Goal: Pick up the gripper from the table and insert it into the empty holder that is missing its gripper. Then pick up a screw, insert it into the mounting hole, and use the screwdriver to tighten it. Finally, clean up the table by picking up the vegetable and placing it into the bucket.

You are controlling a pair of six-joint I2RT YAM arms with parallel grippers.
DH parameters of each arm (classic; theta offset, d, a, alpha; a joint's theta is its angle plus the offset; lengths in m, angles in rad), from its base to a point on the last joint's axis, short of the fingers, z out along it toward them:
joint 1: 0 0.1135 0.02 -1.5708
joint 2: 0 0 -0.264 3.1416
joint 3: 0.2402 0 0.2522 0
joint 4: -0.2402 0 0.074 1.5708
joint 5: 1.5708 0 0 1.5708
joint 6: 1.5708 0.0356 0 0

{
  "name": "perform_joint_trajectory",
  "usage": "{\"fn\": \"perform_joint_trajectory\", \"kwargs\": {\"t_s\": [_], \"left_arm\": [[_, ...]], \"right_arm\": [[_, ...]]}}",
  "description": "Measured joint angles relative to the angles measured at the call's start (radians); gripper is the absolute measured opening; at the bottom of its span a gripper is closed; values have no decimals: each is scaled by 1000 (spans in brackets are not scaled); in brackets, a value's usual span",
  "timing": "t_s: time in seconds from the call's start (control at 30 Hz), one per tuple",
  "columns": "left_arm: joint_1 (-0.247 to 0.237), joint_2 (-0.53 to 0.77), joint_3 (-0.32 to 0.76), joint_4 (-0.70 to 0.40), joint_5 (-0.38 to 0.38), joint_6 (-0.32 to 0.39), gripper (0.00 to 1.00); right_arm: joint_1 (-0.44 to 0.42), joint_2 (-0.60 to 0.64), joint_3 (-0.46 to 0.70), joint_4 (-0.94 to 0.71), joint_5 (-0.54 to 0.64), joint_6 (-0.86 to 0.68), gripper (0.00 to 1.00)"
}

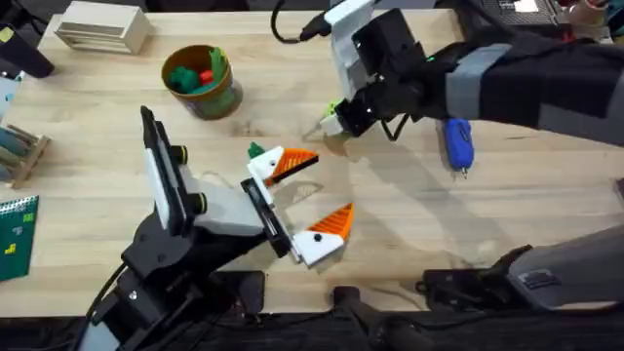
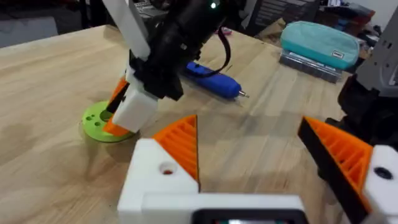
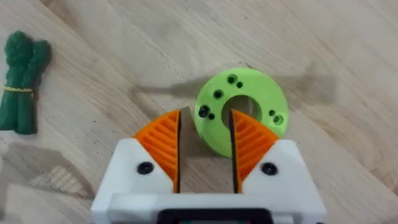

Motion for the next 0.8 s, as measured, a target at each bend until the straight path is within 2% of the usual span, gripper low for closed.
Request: {"fn": "perform_joint_trajectory", "kwargs": {"t_s": [0.17, 0.23, 0.37, 0.5, 0.67, 0.8], "left_arm": [[0, 0, 0, 0, 1, 0, 987], [0, 0, 0, 0, 3, 0, 987], [0, 0, 0, 0, 7, 0, 987], [0, 0, 0, 0, 7, 0, 987], [0, 0, 0, 0, 7, 0, 986], [0, 0, 0, 0, 7, 0, 985]], "right_arm": [[6, 28, 0, 3, 0, 0, 360], [6, 30, 0, 22, 0, 0, 277], [6, 30, 0, 31, 0, 0, 234], [6, 30, 0, 31, 0, 0, 138], [6, 30, 0, 31, 0, 0, 88], [6, 49, 3, 33, 0, 0, 89]]}}
